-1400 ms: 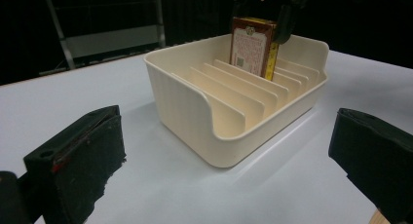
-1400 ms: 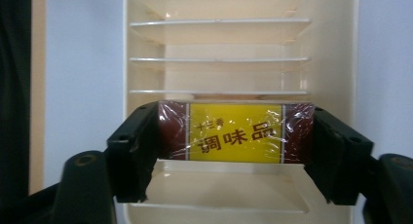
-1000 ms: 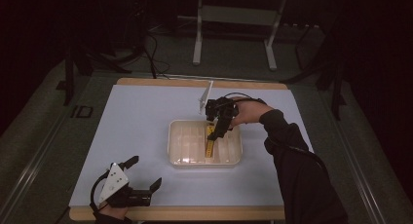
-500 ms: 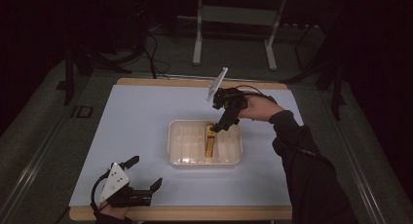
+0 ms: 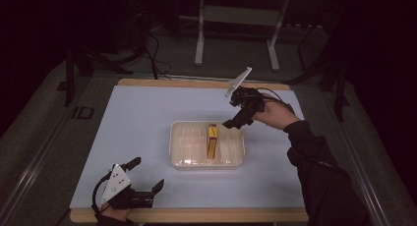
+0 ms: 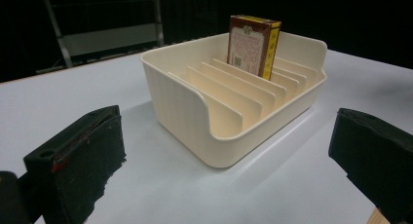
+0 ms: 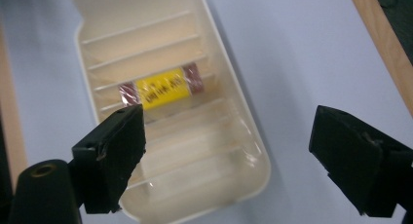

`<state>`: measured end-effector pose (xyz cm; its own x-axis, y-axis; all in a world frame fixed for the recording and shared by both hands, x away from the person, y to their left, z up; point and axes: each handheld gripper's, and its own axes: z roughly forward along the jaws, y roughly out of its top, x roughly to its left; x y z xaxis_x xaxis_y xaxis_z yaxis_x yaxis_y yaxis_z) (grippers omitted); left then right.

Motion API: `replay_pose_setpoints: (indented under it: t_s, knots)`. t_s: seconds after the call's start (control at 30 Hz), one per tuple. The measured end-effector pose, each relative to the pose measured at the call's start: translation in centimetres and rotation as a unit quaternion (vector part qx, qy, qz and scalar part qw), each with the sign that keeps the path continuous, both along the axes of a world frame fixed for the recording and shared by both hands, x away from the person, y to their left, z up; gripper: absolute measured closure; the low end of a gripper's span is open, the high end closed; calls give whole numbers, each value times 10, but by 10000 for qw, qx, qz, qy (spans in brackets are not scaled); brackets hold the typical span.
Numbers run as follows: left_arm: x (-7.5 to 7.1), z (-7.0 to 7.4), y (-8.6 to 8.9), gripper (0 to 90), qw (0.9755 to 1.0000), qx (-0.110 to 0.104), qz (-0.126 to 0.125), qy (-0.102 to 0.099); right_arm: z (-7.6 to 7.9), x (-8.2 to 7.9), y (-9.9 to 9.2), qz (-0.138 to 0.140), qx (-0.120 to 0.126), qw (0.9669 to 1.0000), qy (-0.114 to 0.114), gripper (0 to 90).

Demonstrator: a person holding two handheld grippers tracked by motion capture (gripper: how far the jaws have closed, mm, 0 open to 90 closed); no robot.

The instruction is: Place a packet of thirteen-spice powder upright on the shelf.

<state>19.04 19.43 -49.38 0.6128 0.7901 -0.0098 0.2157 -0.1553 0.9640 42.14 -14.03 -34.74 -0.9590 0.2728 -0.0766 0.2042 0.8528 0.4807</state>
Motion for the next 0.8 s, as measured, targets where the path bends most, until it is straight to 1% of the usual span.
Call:
replay_pose_setpoints:
  t_s: [0.03,0.1,0.17,0.33,0.37,0.4,0.43,0.47,0.5,0.57,0.6,0.63,0.7,0.77,0.8]
  knots:
    - [0,0,0,0,10000,2,-2,-2,-1,0,-2,-55,11,10000,-45,131]
    - [0,0,0,0,10000,-2,-4,-2,-3,-2,-5,-235,59,9997,-12,132]
    - [0,0,-1,0,10000,1,-10,-2,-5,-4,-8,-392,129,9991,-81,132]
    - [1,0,-1,0,10000,-2,-10,0,-13,-10,-16,-862,296,9955,-246,132]
    - [1,0,-1,0,10000,-3,-11,2,-16,-11,-18,-943,340,9946,-285,132]
    - [1,0,-1,0,10000,-5,-9,9,-21,-12,-20,-1148,357,9920,-379,127]
    - [1,0,-1,0,10000,-11,-11,12,-21,-12,-20,-1148,357,9920,-379,127]
    - [1,0,-1,0,10000,-6,-12,15,-24,-13,-21,-1212,321,9909,-486,125]
    - [1,0,-1,0,10000,-15,-13,10,-27,-13,-23,-1298,344,9894,-544,126]
    - [1,0,-1,0,10000,-14,-15,7,-31,-13,-28,-1458,467,9870,-483,126]
    - [1,0,-1,0,10000,-5,-14,8,-33,-14,-31,-1492,556,9858,-531,126]
    - [1,0,-1,0,10000,-15,-11,7,-34,-16,-33,-1595,629,9835,-582,126]
    - [2,0,-1,0,10000,-12,-21,17,-37,-19,-37,-1666,817,9811,-553,126]
    - [1,0,-1,0,10000,-13,-30,20,-41,-24,-41,-1791,916,9773,-658,126]
    - [1,0,-1,0,10000,-9,-31,19,-43,-27,-42,-1810,962,9766,-646,126]
